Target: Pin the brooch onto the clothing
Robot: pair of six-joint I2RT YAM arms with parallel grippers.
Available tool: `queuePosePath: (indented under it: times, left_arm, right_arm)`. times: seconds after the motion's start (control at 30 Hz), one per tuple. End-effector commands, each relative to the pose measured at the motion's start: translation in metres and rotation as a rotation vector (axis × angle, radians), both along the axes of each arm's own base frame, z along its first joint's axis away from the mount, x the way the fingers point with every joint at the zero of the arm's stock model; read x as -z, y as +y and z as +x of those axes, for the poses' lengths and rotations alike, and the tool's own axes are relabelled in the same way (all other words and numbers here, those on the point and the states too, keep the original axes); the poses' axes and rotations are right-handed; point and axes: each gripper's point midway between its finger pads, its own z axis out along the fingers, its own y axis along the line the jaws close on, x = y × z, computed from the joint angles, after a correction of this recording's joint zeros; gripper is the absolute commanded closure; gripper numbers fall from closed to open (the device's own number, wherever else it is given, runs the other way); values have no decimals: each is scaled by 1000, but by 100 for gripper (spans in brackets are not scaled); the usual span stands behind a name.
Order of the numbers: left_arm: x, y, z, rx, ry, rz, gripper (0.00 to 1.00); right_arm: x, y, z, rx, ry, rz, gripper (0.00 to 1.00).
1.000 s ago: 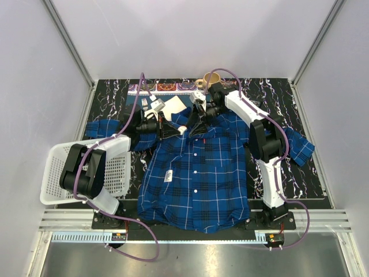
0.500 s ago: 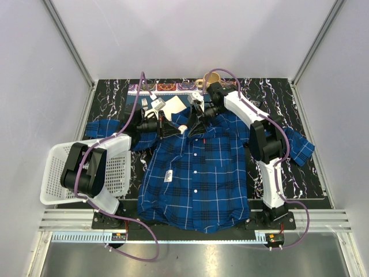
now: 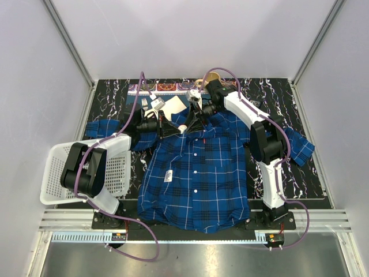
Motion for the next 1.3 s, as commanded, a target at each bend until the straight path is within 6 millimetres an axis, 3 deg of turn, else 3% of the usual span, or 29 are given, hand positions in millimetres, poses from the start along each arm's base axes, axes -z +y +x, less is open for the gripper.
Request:
queuePosePath:
  times: [0.0, 0.27, 0.4, 0.67, 1.13, 1.27]
  left_arm:
    - [-18, -3, 11, 1, -88, -23, 100]
    - [-19, -3, 13, -7, -81, -25, 100]
    - [-18, -3, 12, -8, -70, -28, 100]
    - [-18, -3, 12, -9, -71, -27, 100]
    - [-20, -3, 12, -8, -73, -28, 100]
    - [-21, -2, 12, -14, -74, -29, 100]
  right_arm:
    - [-35, 5, -6, 0, -58, 38, 50]
    - [-35, 8, 1, 57, -79, 25, 55]
    - [-31, 7, -2, 54, -95, 27, 47]
    - [-35, 10, -1, 65, -116, 36, 47]
    - [-29, 15, 11, 113, -130, 14, 68]
    - [-25, 16, 17, 165, -127, -13, 70]
